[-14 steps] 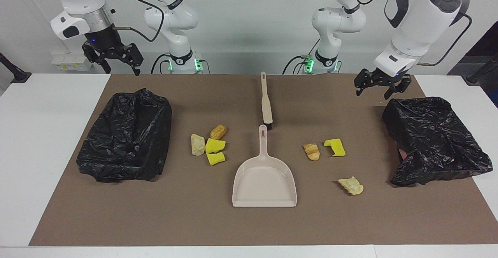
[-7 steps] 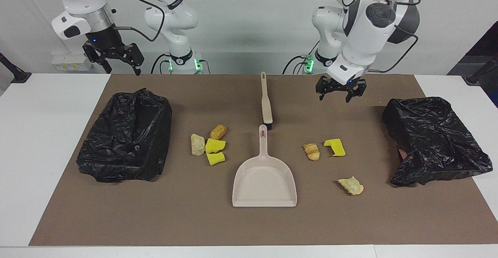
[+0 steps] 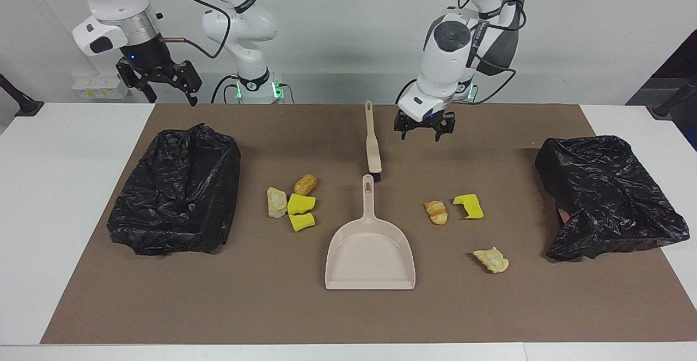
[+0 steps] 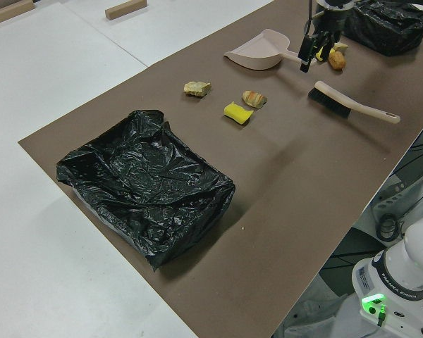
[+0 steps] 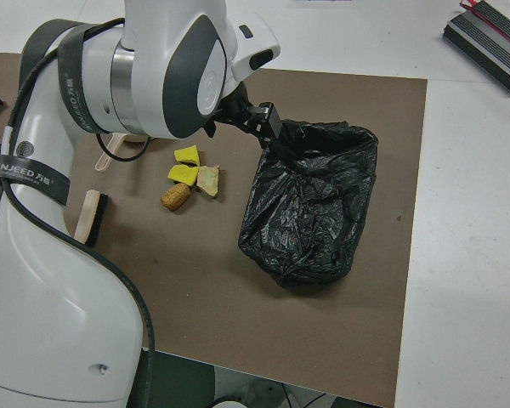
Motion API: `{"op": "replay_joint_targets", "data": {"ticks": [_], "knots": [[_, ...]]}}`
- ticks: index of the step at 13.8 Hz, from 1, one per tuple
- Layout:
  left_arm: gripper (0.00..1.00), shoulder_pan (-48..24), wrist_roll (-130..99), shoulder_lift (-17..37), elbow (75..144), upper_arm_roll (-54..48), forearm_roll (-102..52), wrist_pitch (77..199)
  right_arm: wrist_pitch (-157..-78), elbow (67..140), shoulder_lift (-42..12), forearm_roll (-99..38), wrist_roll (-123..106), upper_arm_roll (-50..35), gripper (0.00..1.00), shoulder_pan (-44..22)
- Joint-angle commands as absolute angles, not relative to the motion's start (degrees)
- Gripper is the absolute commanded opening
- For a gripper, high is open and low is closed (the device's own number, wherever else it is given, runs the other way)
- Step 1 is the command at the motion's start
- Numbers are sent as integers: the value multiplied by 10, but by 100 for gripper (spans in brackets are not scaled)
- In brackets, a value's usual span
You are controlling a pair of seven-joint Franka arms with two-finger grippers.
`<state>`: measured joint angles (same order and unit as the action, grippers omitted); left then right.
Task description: Sweep and dump trash in bin
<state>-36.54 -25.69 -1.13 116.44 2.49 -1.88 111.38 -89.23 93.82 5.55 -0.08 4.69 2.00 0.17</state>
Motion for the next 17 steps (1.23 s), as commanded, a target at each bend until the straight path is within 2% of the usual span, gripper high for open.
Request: {"op": "replay_joint_targets", "data": {"ticks": [1,9,17], "knots": [[100,-415,-306,-17,1224,35,-21,1173,-904,956,70,9,34,17,100,4],[100,-529,-417,-14,1316,35,-22,1260,-903,957,70,8,34,17,100,4],[100,-549,-432,-25,1342,34,-59,1272,-904,948,66,-2,35,17,100,4]]}}
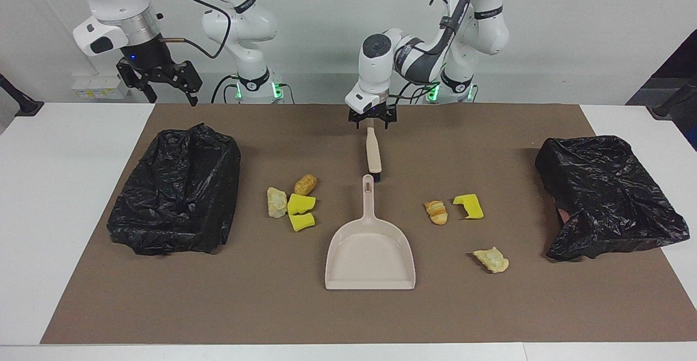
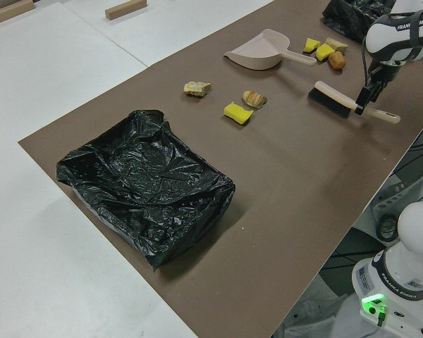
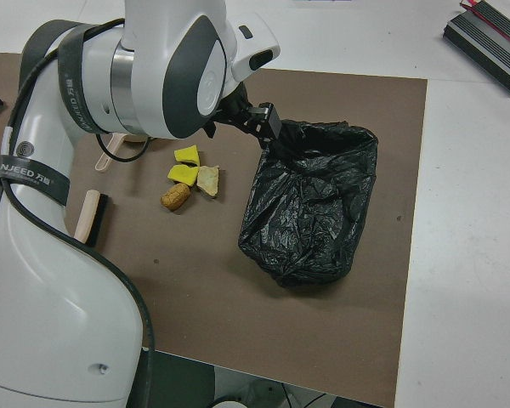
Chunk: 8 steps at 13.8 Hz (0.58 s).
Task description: Sweep and dump trash in bin
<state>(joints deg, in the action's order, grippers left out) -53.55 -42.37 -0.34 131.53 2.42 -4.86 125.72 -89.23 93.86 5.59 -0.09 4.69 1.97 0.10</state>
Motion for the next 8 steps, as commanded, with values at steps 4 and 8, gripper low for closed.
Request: {"op": "replay_joint_targets", "data": {"ticks": [4,8], "knots": [[89,-555,-438,-26,1346,33,-64,1272,-904,947,65,-2,35,17,100,4],[64,-557,-447,-28,1347,33,-65,1271,-904,947,65,-2,35,17,100,4]]}}
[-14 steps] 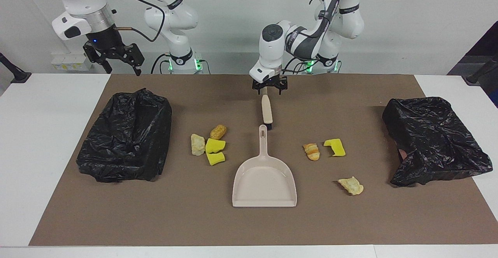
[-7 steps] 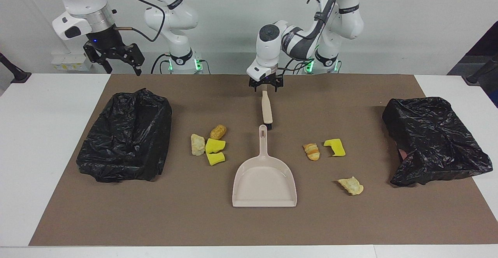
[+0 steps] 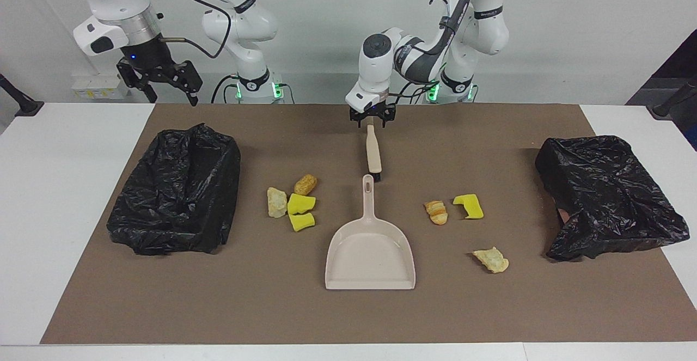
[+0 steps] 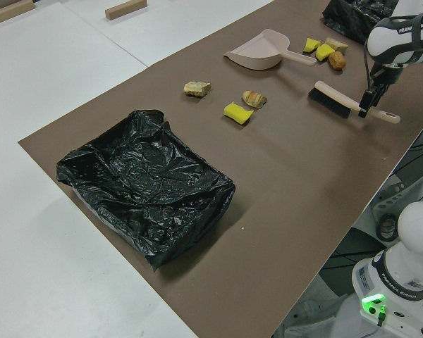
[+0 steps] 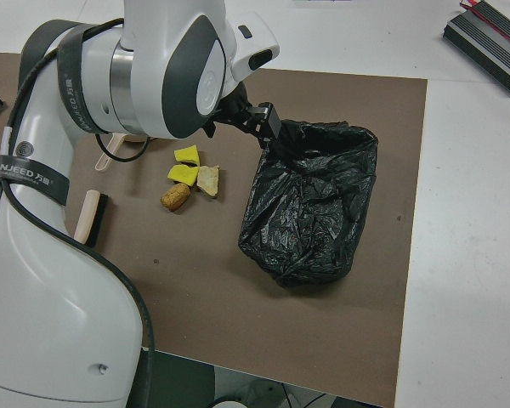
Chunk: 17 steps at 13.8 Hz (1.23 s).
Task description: Sweep and dump trash in bin
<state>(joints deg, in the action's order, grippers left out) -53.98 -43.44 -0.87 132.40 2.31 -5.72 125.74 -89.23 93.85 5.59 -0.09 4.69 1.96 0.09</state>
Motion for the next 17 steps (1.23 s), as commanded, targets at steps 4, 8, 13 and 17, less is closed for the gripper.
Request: {"op": "replay_joint_targets", "data": {"ticks": [4,8,13,17], "knots": [[45,-559,-452,-28,1347,34,-89,1271,-904,947,65,-2,35,17,100,4],[5,-560,-484,-28,1346,33,-106,1264,-904,947,65,-2,35,17,100,4],[0,-549,-486,-38,1312,42,-119,1183,-904,947,65,-2,35,17,100,4],[0,-496,-522,-40,1261,44,-86,1117,-904,947,65,-2,35,17,100,4]]}}
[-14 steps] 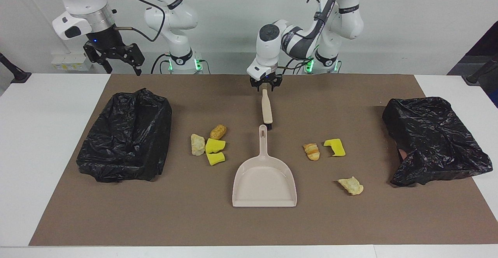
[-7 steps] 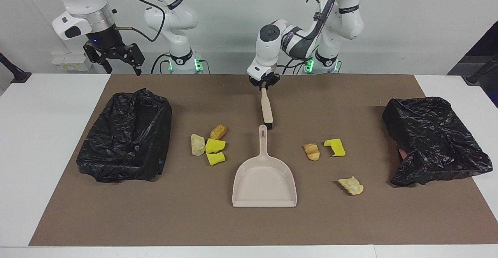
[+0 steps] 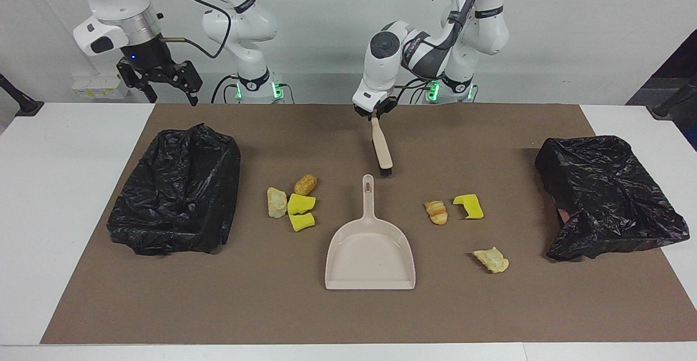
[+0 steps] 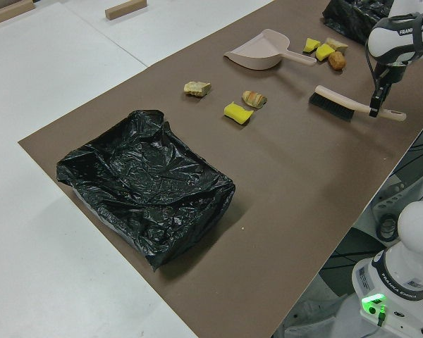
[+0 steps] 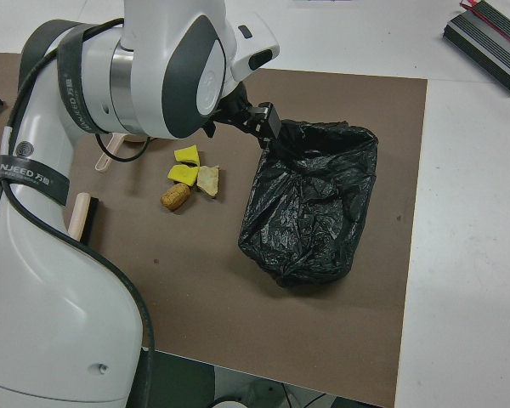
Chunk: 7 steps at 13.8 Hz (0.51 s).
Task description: Sweep and dump trash in bin
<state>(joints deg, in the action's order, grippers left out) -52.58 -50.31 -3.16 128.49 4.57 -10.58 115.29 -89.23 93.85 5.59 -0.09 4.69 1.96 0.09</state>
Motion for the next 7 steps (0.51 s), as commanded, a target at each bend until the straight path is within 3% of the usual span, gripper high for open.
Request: {"op": "replay_joint_targets", "data": {"ticks": [1,7], "knots": [[0,-473,-522,-38,1247,44,-71,1101,-904,947,65,-2,35,17,100,4],[0,-359,-451,0,1186,45,-2,1081,-900,947,66,-3,33,11,100,-2]]}}
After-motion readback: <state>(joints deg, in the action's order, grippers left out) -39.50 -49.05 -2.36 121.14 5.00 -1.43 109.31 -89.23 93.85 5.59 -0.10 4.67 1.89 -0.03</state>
